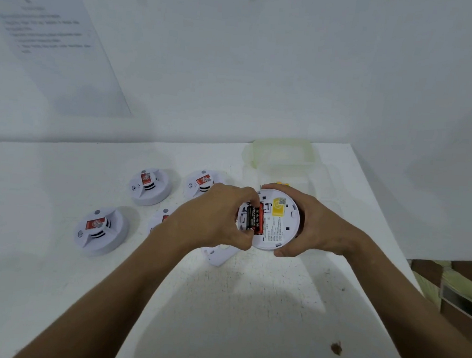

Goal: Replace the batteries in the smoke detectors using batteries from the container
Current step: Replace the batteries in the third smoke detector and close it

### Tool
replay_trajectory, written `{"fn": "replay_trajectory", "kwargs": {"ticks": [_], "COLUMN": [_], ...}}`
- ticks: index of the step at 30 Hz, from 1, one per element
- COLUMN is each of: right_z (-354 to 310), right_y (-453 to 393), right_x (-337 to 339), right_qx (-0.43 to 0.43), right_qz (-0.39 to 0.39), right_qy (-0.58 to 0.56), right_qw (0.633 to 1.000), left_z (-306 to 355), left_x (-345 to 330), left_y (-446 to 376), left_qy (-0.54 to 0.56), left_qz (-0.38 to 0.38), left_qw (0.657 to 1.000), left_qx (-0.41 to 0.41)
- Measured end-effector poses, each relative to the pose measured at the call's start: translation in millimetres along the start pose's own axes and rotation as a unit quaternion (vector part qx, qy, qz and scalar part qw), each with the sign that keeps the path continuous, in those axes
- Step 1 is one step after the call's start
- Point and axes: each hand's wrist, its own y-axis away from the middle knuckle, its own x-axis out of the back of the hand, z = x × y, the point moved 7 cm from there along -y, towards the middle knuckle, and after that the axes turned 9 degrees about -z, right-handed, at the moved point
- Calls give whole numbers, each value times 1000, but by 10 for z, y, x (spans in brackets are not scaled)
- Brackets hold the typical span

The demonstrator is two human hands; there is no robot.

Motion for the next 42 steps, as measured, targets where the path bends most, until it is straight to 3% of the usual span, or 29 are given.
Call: {"fn": "replay_trajectory", "kwargs": {"ticks": [17, 26, 31, 34, 38, 42], "right_z": [117, 115, 150, 194, 214, 258], "right_y": [317, 474, 559, 624, 703, 757], "right_x": [200, 374, 484, 591, 696, 834], "right_qx": [-6, 6, 16, 12, 12, 3], "right_qz": [19, 19, 36, 59, 67, 101], "right_qy": [0, -20, -54, -62, -49, -32], "right_qw": [1000, 1000, 998, 996, 996, 994], "left_z": [370, 490, 608, 595, 561, 704], "left_x": [-142, -250, -269, -369, -272, -154], "left_y": [-229, -292, -329, -403, -498, -576], "left_qy": [-80, -146, -122, -88, 69, 57], "left_qz": [-37, 12, 107, 120, 161, 195], "left_qw": [996, 987, 975, 980, 982, 978], "left_qx": [-21, -64, -153, -129, -73, -46]}}
